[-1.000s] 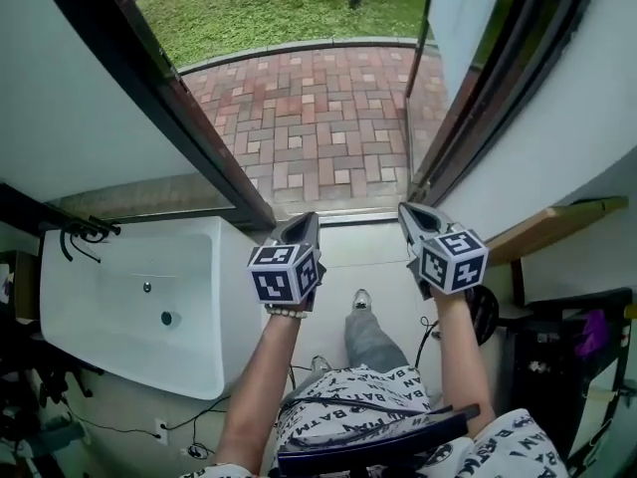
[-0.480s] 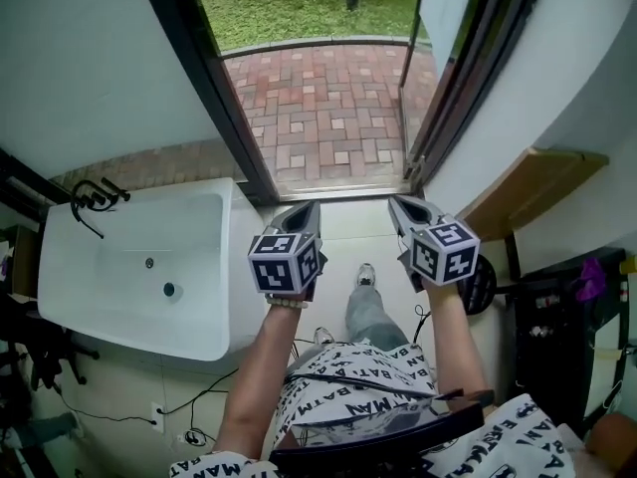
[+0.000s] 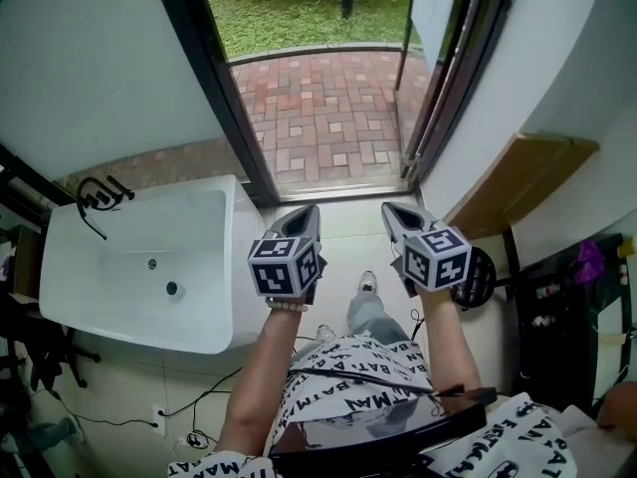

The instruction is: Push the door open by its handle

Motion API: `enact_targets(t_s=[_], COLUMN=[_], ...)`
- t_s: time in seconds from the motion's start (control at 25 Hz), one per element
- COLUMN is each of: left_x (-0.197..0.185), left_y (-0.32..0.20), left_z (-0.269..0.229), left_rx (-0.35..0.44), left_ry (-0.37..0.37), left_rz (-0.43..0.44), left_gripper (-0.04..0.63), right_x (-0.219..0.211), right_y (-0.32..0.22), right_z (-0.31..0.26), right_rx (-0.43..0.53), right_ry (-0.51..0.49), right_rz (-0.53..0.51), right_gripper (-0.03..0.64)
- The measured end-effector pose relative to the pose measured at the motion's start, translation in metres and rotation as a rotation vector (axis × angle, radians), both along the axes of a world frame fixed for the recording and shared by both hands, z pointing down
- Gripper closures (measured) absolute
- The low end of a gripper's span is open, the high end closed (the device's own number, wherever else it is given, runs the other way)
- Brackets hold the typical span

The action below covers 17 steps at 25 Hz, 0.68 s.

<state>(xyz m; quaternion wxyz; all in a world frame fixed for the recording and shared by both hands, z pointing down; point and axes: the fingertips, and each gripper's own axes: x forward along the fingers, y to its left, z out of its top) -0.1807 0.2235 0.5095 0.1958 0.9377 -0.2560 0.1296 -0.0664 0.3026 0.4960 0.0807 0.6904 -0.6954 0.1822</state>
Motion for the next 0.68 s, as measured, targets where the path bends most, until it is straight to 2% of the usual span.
enact_targets(t_s=[0.68], left_x=[-0.007], left_y=[-0.016], left_z=[0.002], left_rx=[-0.004], left_ry=[0.013], left_rz=[-0.025], left_gripper=[0.607], right_x=[-0.002], right_y=[-0.013], right_z=[0.002], right_rx=[-0.008], right_ry=[0.008], right_rz=[-0.01], right_gripper=[0.604])
